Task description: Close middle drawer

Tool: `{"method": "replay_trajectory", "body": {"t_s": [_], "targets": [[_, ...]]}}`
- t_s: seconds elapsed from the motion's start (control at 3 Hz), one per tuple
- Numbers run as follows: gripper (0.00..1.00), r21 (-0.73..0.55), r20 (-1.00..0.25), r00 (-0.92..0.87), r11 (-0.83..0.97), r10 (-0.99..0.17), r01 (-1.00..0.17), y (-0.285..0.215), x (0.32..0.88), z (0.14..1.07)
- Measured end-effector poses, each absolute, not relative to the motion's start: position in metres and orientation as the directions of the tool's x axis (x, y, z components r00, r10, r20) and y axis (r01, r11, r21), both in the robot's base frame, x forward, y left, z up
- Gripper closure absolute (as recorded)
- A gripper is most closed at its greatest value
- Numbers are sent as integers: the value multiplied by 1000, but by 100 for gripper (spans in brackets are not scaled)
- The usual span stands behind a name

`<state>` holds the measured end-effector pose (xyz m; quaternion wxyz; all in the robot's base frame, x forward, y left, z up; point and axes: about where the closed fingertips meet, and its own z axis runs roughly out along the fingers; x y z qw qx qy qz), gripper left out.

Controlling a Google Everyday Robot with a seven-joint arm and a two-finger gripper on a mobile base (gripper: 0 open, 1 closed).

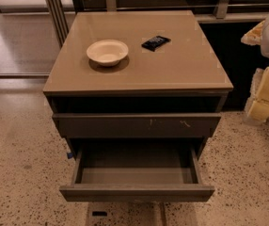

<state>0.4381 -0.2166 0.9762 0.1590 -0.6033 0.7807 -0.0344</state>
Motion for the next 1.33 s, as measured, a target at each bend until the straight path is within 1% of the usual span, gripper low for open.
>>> {"method": "replay_trajectory", "body": {"t_s": [0.33, 0.67, 1.0, 1.33], "targets": [[0, -246, -207, -221, 270, -953, -931, -217, 438, 976], [0, -258, -272, -241, 312, -931, -914, -214, 437, 967], [0, -180, -424, -339, 445, -840, -877, -208, 422, 919], [0, -43, -553, -449, 563, -702, -826, -191, 415, 858]]}}
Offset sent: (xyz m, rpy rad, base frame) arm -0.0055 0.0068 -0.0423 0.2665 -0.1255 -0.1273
